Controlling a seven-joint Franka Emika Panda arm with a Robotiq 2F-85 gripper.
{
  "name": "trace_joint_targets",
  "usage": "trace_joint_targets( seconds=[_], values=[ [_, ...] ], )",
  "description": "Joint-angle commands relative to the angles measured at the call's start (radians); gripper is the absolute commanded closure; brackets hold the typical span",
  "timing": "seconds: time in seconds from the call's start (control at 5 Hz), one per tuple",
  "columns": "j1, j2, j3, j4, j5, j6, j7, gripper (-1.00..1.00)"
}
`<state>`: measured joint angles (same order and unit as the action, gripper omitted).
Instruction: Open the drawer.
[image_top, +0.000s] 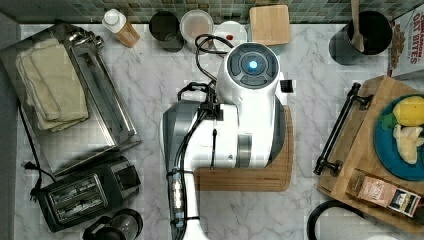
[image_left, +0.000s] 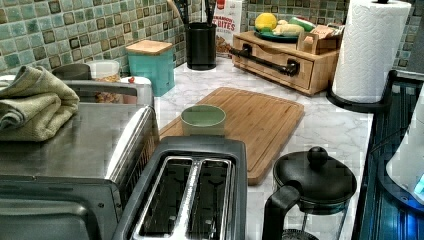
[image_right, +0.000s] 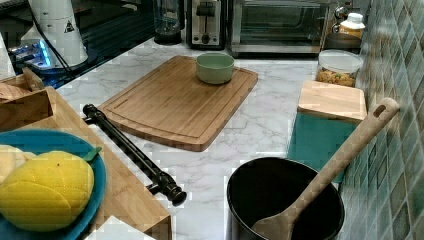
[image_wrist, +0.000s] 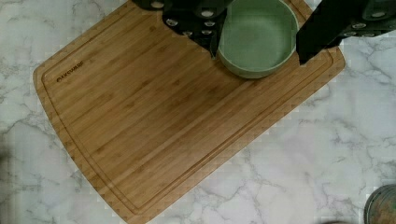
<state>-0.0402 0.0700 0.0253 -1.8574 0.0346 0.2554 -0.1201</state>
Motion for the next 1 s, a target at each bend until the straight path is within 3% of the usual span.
trace_joint_targets(
  seconds=[0.2,0.6,1.0],
  values=[
    [0.0,0.0,0.001,0.0,0.001,0.004,-0.001,-1.0],
    [-0.04,0.043,-0.024,-0.04,-0.102,0.165,-0.217,-1.0],
    [-0.086,0.097,-0.066,0.012,-0.16,0.177,-0.387,-1.0]
  ],
)
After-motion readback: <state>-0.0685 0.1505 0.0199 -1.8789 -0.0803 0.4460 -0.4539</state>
